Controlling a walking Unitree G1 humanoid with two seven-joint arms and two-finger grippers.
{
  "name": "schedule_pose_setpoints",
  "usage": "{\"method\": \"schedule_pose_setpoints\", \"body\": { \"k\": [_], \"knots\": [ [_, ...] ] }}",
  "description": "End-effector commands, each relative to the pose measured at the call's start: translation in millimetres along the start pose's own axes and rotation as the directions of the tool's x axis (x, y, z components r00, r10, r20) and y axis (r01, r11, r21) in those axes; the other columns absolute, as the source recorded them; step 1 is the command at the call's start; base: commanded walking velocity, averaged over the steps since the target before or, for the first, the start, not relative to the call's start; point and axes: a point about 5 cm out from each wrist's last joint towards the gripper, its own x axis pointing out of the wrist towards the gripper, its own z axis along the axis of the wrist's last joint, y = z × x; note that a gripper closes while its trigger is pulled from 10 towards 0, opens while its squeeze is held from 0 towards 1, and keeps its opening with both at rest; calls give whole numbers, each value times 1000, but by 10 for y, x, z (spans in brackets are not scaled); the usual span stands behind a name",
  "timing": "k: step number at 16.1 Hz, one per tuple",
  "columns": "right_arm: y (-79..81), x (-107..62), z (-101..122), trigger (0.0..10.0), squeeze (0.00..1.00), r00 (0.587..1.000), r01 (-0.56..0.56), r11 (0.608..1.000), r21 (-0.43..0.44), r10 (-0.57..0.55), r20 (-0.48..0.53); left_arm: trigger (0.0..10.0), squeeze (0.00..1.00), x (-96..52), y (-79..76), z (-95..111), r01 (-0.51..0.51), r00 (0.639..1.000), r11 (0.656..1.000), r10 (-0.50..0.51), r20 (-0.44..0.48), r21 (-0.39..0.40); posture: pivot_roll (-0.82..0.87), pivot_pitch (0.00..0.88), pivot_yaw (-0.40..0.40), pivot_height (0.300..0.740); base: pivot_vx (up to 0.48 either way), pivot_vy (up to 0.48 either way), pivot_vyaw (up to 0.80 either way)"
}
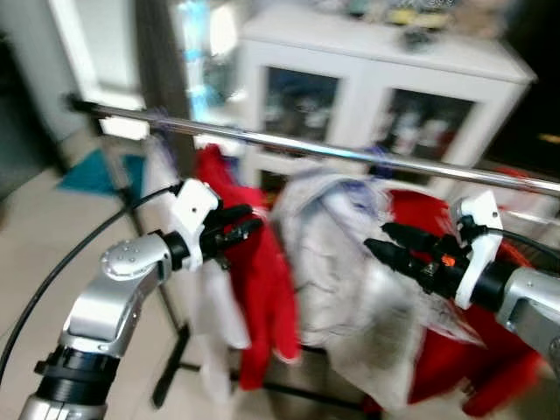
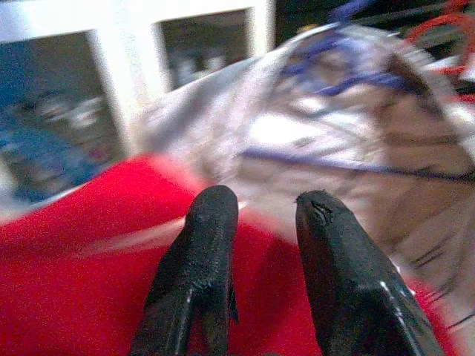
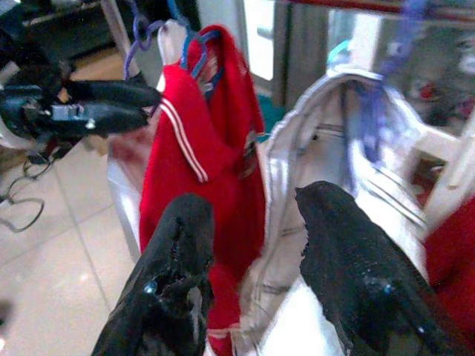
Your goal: Hang hanger
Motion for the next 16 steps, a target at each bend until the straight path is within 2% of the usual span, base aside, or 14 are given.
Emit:
{"method": "schedule_pose_setpoints", "body": {
  "k": [1,3,5,6,7,12,14,16],
  "knots": [
    [12,-5,-4,10000,0,1000,-3,1000,4,3,0,10000,0,17,-39,48,24,1000,1000,-24,19,5,-48,15,-30,740,0,480,-756],
    [29,0,-9,10000,0,1000,-8,1000,2,8,0,10000,0,17,-42,47,22,1000,1000,-22,13,9,-48,13,-30,740,0,431,-750],
    [14,3,9,10000,0,1000,-2,1000,-12,2,7,10000,0,22,-67,48,27,1000,998,-27,5,54,-49,7,-33,740,0,-480,0],
    [4,10,16,10000,0,1000,0,1000,-17,0,9,10000,0,22,-61,34,17,1000,999,-17,-1,40,-45,2,-36,740,0,-480,0],
    [-2,22,21,10000,0,1000,1,1000,-21,-1,10,10000,0,21,-35,17,-3,1000,1000,3,0,-9,-40,0,-36,740,0,0,0],
    [-8,94,-14,10000,0,1000,-2,998,-67,2,4,10000,0,-16,-46,43,-13,1000,1000,13,7,5,-33,0,-60,740,0,0,0],
    [-29,169,-34,10000,0,999,36,992,-122,-35,11,10000,0,-28,-56,31,-24,1000,1000,24,5,-3,-32,0,-67,740,0,0,0],
    [-19,242,-52,10000,0,999,40,992,-122,-36,35,10000,0,-32,-63,23,-34,999,999,34,7,-8,-30,0,-71,740,0,0,0]
  ]
}}
